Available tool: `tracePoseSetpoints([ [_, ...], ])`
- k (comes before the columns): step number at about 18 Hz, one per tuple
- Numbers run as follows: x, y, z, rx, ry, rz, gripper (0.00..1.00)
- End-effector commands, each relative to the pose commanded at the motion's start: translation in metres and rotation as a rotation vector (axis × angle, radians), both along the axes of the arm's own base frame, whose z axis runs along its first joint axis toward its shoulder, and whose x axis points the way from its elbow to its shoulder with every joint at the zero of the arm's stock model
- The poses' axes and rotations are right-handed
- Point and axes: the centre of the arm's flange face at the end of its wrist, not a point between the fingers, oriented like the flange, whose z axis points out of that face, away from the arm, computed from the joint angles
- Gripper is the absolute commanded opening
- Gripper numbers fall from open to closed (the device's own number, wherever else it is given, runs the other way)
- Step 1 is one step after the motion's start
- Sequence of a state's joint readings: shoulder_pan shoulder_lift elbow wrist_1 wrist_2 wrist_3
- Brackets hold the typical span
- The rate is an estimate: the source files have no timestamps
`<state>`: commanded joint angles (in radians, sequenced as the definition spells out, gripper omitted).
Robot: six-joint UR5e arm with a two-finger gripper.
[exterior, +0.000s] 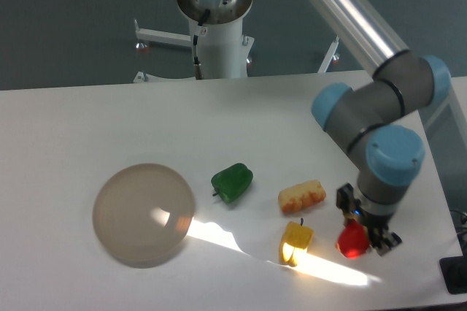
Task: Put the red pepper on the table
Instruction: 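Lift the held red pepper and carry it toward the green pepper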
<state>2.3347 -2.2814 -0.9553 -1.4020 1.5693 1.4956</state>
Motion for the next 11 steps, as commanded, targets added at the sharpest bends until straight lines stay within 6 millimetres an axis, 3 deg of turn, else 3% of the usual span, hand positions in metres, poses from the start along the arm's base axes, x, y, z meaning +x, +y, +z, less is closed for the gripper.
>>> tracePoseSetpoints([
  [5, 0.02, -0.032, 0.008, -0.064, -0.061, -0.011, 0.39],
  [11, 0.036, -0.097, -0.014, -0.137, -0.132, -0.037, 0.39],
])
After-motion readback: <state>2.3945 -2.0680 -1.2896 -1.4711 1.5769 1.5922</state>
